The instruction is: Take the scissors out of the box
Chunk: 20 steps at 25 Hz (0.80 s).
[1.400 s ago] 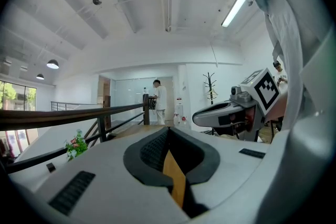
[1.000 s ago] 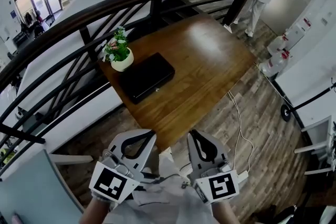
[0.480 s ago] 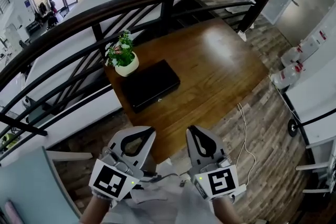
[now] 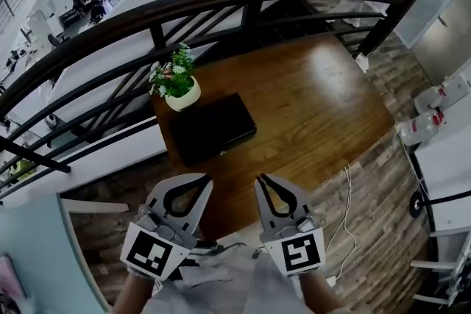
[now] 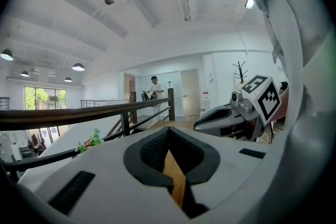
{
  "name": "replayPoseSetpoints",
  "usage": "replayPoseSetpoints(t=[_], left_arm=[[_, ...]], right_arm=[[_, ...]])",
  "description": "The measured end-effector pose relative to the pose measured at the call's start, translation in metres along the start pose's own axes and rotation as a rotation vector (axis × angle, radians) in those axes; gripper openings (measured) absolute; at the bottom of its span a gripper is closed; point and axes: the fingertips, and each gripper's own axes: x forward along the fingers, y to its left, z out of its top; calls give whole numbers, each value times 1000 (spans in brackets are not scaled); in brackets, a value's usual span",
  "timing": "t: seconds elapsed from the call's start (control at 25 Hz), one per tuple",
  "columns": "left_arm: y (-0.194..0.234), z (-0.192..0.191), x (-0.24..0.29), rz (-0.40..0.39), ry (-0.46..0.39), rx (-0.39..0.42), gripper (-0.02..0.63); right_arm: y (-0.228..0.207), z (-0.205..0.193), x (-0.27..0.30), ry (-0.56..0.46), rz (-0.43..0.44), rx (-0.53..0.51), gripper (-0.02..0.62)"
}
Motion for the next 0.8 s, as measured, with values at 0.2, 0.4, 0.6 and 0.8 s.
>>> replayPoseSetpoints(t=[0.2,0.4,0.6,0.8], left_arm=[[18,-8,13,93,21,-66,17],[37,-17,15,191,37,-85,17],[52,-28,19,233,66,-97,17],[63,-42,24,237,88,-78,17]], right_arm=[[-11,-18,25,7,68,49,51],[-14,-43,50,53,134,58,51],[-10,-63,76,112,189,80,52],[-4,-91,99,186,215,184,52]])
